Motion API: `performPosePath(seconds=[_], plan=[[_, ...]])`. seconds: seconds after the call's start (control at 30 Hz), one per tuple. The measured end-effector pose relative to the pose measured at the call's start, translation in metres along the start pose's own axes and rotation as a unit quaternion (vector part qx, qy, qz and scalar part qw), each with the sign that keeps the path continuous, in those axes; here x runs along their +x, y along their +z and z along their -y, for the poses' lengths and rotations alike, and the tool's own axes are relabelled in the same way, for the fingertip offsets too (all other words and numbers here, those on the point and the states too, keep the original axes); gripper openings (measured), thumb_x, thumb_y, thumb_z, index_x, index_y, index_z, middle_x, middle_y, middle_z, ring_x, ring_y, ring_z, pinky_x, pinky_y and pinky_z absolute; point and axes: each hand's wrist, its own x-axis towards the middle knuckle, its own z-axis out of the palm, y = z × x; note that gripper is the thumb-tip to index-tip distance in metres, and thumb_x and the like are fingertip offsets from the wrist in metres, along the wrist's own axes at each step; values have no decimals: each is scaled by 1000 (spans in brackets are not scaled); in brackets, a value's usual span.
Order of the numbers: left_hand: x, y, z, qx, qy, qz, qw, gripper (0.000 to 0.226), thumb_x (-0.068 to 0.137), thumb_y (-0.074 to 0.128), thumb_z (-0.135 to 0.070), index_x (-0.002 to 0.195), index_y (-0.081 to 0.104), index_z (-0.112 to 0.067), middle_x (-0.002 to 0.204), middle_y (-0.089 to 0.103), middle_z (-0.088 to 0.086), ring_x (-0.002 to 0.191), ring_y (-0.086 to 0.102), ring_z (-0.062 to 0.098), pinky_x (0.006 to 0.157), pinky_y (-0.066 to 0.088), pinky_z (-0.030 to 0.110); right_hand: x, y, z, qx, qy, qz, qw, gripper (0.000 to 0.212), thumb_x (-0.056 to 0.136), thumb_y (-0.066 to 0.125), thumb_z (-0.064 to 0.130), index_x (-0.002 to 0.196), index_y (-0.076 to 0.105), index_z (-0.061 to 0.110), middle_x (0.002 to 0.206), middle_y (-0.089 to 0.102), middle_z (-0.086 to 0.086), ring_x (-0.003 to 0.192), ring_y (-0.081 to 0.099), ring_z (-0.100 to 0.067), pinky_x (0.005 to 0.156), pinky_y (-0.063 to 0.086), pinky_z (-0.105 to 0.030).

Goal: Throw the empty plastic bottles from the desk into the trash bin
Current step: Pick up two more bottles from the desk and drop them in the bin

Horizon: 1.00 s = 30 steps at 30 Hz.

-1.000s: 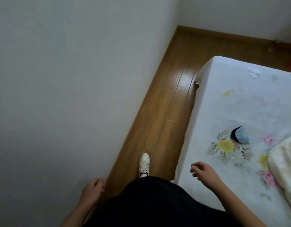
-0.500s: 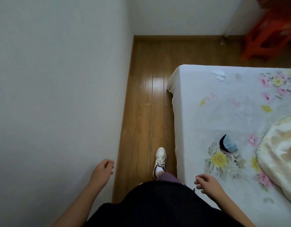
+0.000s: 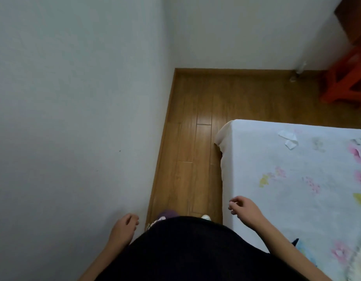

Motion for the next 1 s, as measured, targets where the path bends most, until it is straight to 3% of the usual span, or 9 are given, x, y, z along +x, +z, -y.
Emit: performPosePath(seconds=[0.07, 0.2, 0.3, 0.4, 0.5, 0.63, 0.8, 1.0], plan=[[14, -3, -12, 17, -17, 5, 1000, 25, 98, 53, -21, 80, 70, -16, 84, 73, 7, 80, 69, 28, 73, 52, 39, 24, -14, 38, -14, -34, -4, 999, 15, 92, 58, 32, 102, 65, 25, 98, 71, 4, 93, 68, -14, 85, 55, -35], [66, -11, -43, 22, -56, 11, 998, 25, 98, 55, -18, 78, 70, -12, 78, 73, 11, 68, 65, 27, 77, 54, 41, 73, -40, 93, -13, -63, -16, 998, 14, 94, 57, 33, 105, 63, 26, 98, 69, 5, 94, 66, -12, 79, 50, -26], [115, -16, -83, 7, -65, 10, 998, 24, 98, 56, -16, 82, 71, -6, 76, 73, 14, 69, 66, 30, 81, 55, 44, 112, -60, 111, -1, -28, -24, 999, 18, 93, 58, 33, 106, 65, 24, 99, 69, 4, 94, 67, -14, 80, 52, -29], [162, -20, -141, -3, -57, 21, 998, 26, 99, 54, -17, 79, 69, -7, 77, 72, 16, 65, 63, 29, 71, 52, 39, 144, -82, 117, 26, 41, -35, 998, 16, 92, 57, 27, 101, 67, 18, 95, 73, -1, 87, 70, -17, 80, 55, -36], [202, -21, -213, 15, -16, 45, 999, 26, 99, 53, -20, 85, 70, -8, 81, 73, 13, 68, 66, 28, 67, 50, 36, 170, -102, 116, 65, 112, -56, 990, 11, 91, 58, 17, 94, 67, 11, 88, 74, -6, 78, 70, -22, 78, 54, -40], [254, -19, -322, 74, 62, 91, 991, 25, 99, 50, -25, 88, 70, -13, 86, 73, 7, 78, 68, 24, 64, 48, 32, 205, -129, 122, 115, 164, -84, 976, 15, 91, 57, 13, 98, 68, 5, 84, 73, -7, 69, 67, -21, 70, 50, -34], [305, -4, -436, 94, 103, 119, 983, 27, 101, 48, -27, 89, 69, -15, 88, 72, 5, 82, 69, 23, 67, 49, 33, 250, -167, 155, 164, 198, -95, 962, 16, 95, 55, 11, 101, 66, 1, 96, 72, -18, 72, 63, -24, 65, 46, -32], [356, 16, -530, 105, 86, 109, 985, 28, 102, 45, -27, 94, 69, -14, 91, 71, 6, 84, 67, 20, 64, 48, 30, 349, -230, 209, 172, 185, -77, 965, 19, 96, 53, 15, 104, 66, 3, 96, 72, -14, 92, 69, -33, 72, 53, -33]])
